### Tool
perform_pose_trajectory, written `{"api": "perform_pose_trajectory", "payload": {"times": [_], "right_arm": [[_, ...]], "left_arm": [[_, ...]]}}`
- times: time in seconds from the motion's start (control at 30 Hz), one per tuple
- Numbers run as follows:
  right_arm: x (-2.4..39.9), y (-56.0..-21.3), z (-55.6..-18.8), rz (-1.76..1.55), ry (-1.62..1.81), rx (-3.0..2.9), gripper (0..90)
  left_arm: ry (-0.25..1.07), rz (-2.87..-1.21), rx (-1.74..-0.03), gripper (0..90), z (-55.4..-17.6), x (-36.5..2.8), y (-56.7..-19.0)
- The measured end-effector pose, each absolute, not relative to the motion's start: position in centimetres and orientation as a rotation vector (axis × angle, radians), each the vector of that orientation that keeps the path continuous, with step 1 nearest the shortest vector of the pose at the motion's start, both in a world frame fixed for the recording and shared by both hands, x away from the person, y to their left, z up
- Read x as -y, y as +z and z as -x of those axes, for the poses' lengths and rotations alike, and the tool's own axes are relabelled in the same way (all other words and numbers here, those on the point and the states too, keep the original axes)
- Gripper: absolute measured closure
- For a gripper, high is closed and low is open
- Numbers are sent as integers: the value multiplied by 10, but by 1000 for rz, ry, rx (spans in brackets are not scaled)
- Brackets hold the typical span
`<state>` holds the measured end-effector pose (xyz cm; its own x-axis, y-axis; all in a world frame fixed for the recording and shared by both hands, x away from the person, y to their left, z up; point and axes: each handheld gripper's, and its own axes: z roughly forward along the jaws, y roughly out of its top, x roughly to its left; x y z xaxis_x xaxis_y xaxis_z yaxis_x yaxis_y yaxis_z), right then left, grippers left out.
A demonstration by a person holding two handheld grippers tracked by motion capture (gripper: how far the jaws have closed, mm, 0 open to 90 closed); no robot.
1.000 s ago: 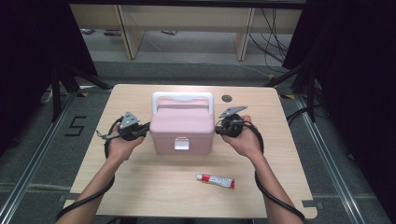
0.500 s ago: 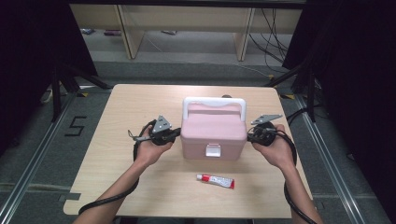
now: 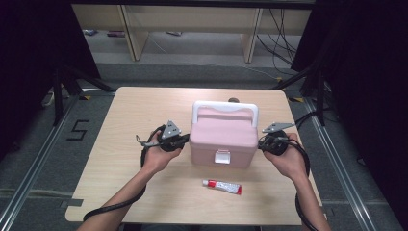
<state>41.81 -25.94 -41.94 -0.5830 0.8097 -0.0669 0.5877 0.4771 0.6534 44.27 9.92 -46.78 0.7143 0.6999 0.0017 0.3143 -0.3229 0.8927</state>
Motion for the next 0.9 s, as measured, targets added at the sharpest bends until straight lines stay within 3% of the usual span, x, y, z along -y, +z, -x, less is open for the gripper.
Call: {"api": "perform_pose_trajectory", "payload": {"times": [0.13,0.3,0.5,0.9], "right_arm": [[260,-422,-415,-1176,835,-2368,900],[267,-423,-405,-1188,849,-2340,840],[283,-426,-386,-1223,907,-2260,760],[289,-427,-367,-1212,949,-2156,675]], "left_arm": [[475,-1893,-787,889,-443,-101,-471],[499,-1843,-835,630,-438,-121,-474],[500,-1744,-887,406,-424,-150,-467],[477,-1729,-867,350,-414,-164,-460]]}}
